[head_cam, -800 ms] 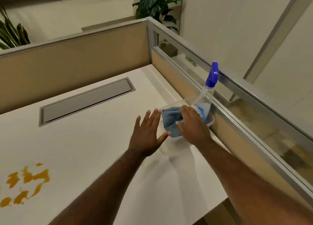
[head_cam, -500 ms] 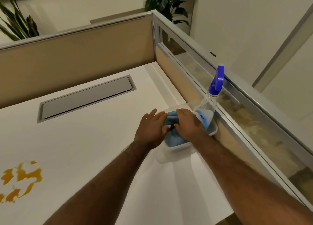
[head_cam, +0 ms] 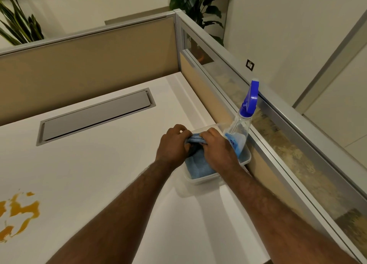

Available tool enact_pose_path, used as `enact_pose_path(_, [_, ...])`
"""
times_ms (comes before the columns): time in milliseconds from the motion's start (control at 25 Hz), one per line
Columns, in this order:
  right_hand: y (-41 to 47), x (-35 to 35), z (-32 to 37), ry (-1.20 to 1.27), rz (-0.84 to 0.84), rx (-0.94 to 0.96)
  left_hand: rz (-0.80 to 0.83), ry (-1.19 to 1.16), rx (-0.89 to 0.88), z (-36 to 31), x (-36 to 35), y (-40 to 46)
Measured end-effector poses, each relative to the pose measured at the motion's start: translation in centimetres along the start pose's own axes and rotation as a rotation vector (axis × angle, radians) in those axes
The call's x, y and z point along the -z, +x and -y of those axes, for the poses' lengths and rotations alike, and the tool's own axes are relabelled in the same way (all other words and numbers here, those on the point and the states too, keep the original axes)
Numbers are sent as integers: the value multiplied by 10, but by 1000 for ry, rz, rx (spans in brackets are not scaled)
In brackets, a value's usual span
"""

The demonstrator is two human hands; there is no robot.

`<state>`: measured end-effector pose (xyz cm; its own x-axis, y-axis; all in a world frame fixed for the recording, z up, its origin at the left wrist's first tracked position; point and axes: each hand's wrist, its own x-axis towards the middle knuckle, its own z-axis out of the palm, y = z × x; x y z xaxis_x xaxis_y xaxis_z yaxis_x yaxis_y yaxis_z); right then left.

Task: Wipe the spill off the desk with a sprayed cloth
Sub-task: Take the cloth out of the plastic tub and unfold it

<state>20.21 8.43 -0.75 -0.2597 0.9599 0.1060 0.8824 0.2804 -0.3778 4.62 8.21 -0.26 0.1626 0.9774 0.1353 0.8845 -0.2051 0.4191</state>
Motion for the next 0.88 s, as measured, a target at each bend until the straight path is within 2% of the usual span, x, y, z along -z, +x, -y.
enact_pose_path(160, [-6, 20, 17, 198, -251, 52, -15, -444, 47, -3, 18, -7])
enact_pose_path(360, [-10, 43, 41, 359, -381, 112, 7, -735, 108, -13, 47, -15])
enact_pose_path(440, [-10, 53, 54, 405, -422, 146, 17, -880, 216, -13, 60, -20])
enact_pose_path(600, [1, 76, 93, 440, -383, 261, 87, -1107, 465, -2, 73, -38])
enact_pose_path(720, [12, 93, 127, 514, -306, 301, 99, -1276, 445, 8, 81, -52])
enact_pose_path(880, [21, 110, 168, 610, -292, 313, 19, -1406, 424, 18, 104, -64])
